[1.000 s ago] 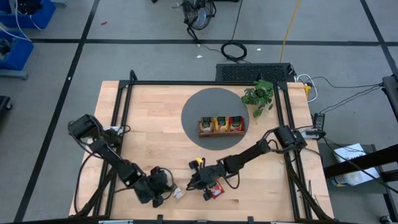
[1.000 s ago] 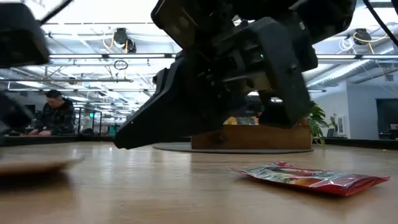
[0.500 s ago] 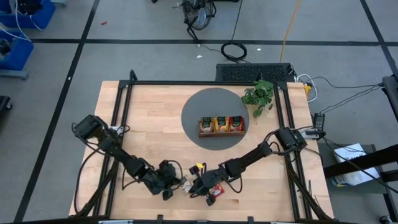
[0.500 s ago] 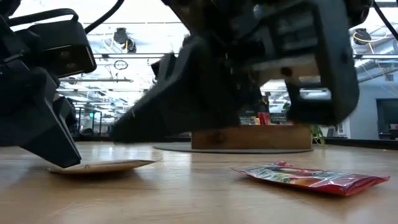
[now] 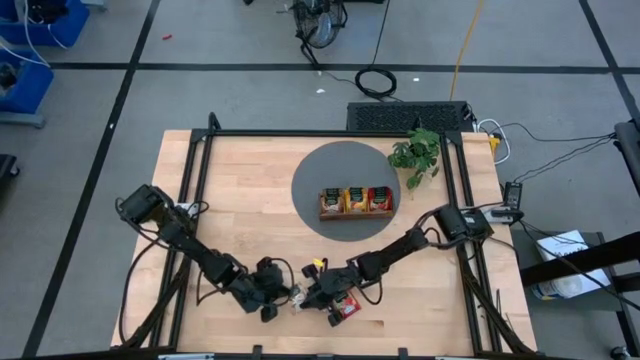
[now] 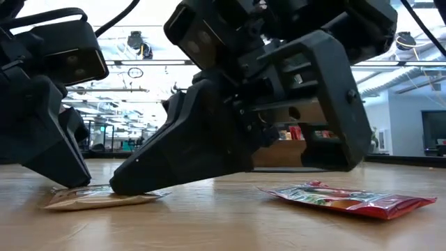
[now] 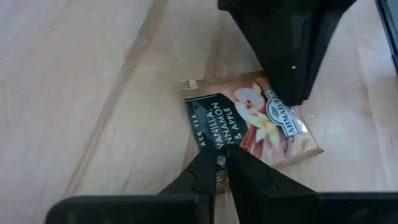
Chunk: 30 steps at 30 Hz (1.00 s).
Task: Pick & Place Tea
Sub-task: Put the brown tea packet into the left section of the wooden organizer
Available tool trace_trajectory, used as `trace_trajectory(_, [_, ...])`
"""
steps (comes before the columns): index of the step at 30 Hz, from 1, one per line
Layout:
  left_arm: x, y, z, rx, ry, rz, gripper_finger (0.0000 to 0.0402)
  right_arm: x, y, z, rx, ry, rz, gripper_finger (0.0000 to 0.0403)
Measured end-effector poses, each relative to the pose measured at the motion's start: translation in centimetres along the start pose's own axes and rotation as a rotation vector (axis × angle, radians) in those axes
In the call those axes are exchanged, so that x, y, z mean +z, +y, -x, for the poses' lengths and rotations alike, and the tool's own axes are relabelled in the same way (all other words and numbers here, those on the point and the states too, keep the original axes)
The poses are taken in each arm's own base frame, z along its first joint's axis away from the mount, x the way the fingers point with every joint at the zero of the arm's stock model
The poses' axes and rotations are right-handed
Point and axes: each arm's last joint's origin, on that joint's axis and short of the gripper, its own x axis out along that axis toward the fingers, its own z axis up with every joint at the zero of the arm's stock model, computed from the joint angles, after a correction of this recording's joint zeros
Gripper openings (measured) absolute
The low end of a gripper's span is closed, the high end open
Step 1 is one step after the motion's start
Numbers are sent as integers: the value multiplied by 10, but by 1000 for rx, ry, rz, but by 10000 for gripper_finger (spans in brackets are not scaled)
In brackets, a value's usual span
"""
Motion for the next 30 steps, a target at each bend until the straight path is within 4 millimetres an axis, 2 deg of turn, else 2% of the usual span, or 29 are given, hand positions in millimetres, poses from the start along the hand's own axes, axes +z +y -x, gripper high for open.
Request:
trace_trajectory(4, [5, -4, 5, -56, 6, -42, 47, -5, -5, 1, 23, 43, -36, 0])
trace_trajectory(8, [17, -9, 18, -93, -45, -99, 47, -15, -5, 2, 24, 78, -56, 0])
trace_trajectory(13, [22, -9, 25, -140, -2, -31, 47, -30, -3, 5, -4, 100, -60, 0])
trace_trajectory(18, [21, 3, 23, -76, 83, 27, 54, -38, -4, 7, -11, 95, -60, 0])
trace_trajectory(20, [22, 6, 22, -62, 87, 40, 72, -34, -4, 7, -21, 52, -51, 0])
trace_trajectory(23, [24, 7, 21, -55, 87, 51, 114, -18, 3, 11, -25, -44, -1, 0])
trace_trajectory(30, [24, 8, 21, -54, 94, 56, 227, -2, 26, 18, -62, -73, 125, 0])
